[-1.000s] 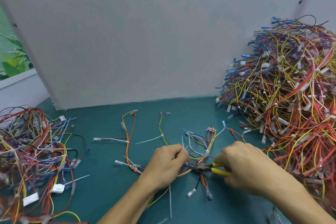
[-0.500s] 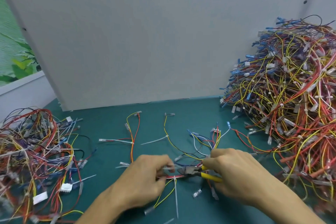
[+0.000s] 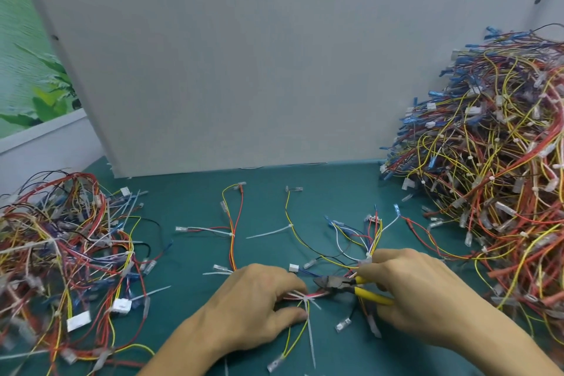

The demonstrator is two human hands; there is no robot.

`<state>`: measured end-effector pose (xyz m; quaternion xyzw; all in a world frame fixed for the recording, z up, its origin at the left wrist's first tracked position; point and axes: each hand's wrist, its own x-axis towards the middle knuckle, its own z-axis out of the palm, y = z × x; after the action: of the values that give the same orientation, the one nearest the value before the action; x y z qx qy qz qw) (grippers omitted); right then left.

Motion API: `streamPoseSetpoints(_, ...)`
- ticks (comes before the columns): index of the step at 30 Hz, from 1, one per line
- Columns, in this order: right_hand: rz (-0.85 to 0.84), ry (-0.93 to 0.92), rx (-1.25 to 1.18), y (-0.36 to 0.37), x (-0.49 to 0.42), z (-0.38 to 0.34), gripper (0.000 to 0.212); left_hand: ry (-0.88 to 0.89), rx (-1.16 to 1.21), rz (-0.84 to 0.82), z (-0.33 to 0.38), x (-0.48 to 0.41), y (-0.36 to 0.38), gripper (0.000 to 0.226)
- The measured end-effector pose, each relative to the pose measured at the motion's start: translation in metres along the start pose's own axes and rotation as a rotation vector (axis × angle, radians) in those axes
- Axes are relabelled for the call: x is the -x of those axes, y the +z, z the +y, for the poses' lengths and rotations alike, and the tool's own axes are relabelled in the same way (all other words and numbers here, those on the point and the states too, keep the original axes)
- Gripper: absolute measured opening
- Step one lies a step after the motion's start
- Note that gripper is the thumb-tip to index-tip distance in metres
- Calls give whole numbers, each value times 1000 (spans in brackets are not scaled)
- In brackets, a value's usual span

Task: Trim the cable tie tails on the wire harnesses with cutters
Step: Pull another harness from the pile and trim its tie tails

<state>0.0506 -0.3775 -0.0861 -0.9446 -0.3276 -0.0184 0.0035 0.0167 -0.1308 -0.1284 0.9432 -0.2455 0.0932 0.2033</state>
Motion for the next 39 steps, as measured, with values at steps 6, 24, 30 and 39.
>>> streamPoseSetpoints(6, 9, 6, -18, -2, 0, 0, 14, 107, -100, -24, 7, -2, -4, 24)
streamPoseSetpoints(24, 10, 19, -79, -3, 1, 7, 7, 204, -77, -64, 9, -4, -6, 23)
streamPoseSetpoints(30, 16, 12, -90, -3, 2, 7, 13, 204, -75, -62, 12, -5, -4, 21)
streamPoseSetpoints(39, 14, 25, -156, -6, 2, 6, 10, 154, -24, -98, 17, -7, -3, 21)
